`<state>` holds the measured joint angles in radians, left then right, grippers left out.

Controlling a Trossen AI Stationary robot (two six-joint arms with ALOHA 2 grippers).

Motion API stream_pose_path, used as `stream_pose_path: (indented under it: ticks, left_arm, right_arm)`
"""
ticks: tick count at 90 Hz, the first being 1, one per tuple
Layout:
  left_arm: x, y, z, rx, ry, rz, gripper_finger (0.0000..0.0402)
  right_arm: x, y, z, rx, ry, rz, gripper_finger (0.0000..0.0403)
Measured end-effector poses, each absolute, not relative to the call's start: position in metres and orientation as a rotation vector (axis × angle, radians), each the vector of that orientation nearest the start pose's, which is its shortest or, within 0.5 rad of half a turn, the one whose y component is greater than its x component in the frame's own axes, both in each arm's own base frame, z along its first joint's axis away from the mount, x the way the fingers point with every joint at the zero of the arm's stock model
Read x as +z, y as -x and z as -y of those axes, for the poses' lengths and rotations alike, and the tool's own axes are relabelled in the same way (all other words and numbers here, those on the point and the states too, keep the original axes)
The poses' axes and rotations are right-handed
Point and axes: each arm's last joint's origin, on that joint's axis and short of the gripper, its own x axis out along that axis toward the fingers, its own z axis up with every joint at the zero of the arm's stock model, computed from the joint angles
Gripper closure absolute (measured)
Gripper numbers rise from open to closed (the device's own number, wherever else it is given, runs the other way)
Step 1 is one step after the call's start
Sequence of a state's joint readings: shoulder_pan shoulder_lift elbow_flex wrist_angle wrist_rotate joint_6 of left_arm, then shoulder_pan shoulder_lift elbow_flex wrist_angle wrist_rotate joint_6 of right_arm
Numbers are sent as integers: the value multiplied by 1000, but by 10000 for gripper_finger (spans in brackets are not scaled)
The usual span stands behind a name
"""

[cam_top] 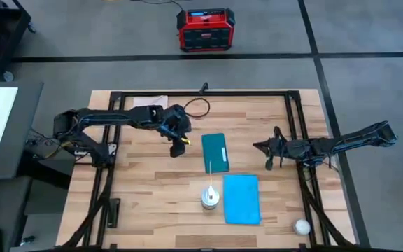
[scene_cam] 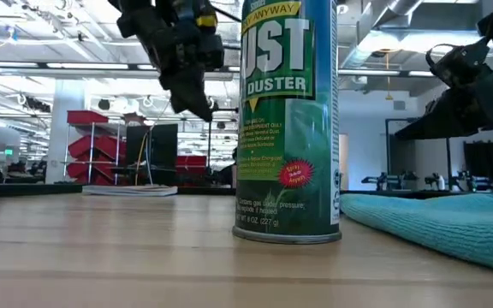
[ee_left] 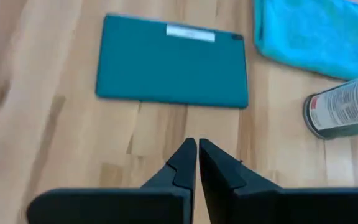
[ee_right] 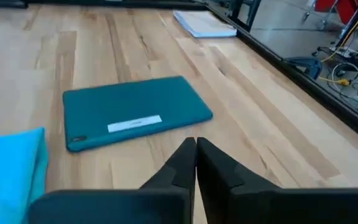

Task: Apply microfiber cloth
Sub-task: Spray the back of the green tablet using the white spray bottle

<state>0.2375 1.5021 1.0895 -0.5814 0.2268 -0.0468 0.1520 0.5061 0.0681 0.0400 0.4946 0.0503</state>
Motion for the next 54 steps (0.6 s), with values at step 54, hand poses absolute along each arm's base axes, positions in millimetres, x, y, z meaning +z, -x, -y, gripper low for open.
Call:
stream_pose_path:
  ticks: [54]
  left_arm:
    - [220,-230,-46,43,330,-574,402]
  right_arm:
    - [146,-125,-6,-339,52,-364,403]
